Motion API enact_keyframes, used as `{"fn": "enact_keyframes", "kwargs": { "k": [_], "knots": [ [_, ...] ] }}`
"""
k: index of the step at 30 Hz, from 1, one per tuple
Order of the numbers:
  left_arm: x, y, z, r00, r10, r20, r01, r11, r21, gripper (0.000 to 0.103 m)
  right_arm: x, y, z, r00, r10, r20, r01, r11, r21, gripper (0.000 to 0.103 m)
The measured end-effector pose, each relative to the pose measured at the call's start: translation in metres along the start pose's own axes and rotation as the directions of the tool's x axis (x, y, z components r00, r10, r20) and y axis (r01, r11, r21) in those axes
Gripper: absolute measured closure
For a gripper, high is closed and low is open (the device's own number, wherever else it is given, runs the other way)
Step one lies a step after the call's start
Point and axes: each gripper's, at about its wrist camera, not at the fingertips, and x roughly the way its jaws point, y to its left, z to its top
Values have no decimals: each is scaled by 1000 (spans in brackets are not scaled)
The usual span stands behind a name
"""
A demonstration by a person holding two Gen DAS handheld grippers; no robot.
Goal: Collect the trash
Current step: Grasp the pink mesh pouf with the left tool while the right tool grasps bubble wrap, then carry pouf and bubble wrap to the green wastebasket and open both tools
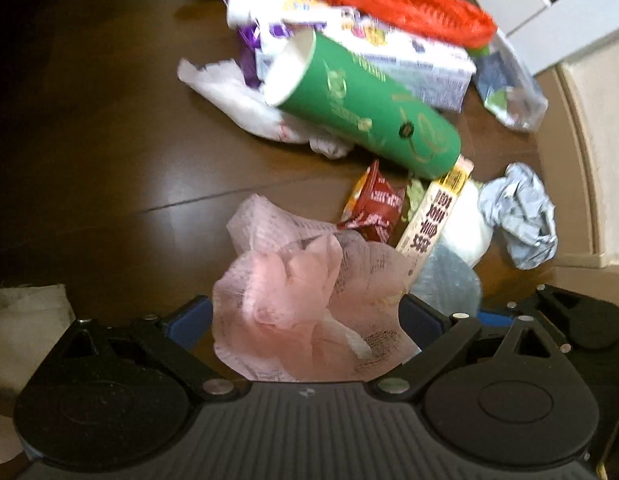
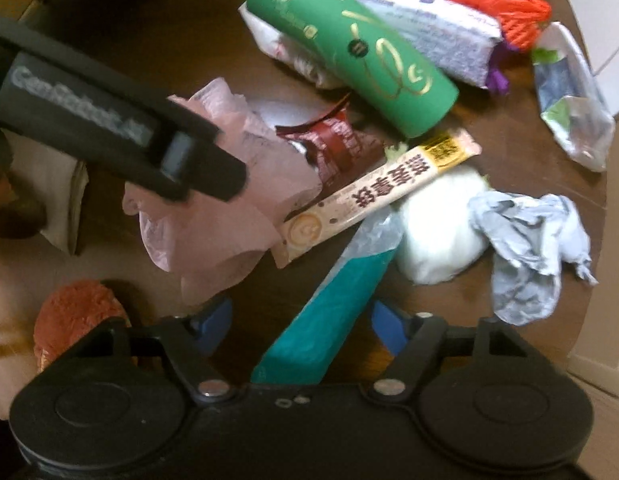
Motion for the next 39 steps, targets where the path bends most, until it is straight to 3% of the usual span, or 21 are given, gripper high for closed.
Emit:
{"fn": "enact_keyframes", "kwargs": {
  "k": [1,3,5,10,12,17,23,24,31,35,39],
  "knots": [
    [4,-1,0,1000,-2,-9,2,1000,4,3,2,0,-1,1000,-4,-3,4,1000,-3,37],
    [9,-3,-1,1000,14,-15,-14,1000,19,9,4,0,-3,1000,-11,-15,11,1000,-3,52],
    [12,-5,-1,999,26,-30,-25,999,35,25,6,-1,-4,1000,-14,-23,14,1000,-9,58],
    [15,-5,-2,998,42,-49,-41,998,39,46,6,1,-9,999,-37,-18,36,999,-39,77],
    [15,-4,-2,997,60,-54,-58,998,38,55,4,0,-11,999,-39,-19,38,999,-34,90],
    [7,-3,-5,998,51,-44,-50,998,25,67,-1,-5,-13,998,-60,-28,59,997,-47,100],
    [-10,0,-11,997,76,-16,-76,997,6,70,-29,-1,-20,993,-115,-25,112,990,-88,101],
    [-16,3,-13,998,66,23,-66,998,13,70,-38,-1,-20,993,-117,-13,115,989,-95,101],
    [-64,6,-17,991,82,108,-79,996,-33,72,-105,-2,-20,989,-110,95,118,989,-85,101],
    [-109,4,-15,979,91,183,-77,994,-81,72,-141,-2,-13,980,-93,176,109,990,-85,101],
    [-162,-2,-13,955,124,269,-90,987,-133,72,-181,-1,-6,963,-71,260,100,990,-101,101]
  ]
}}
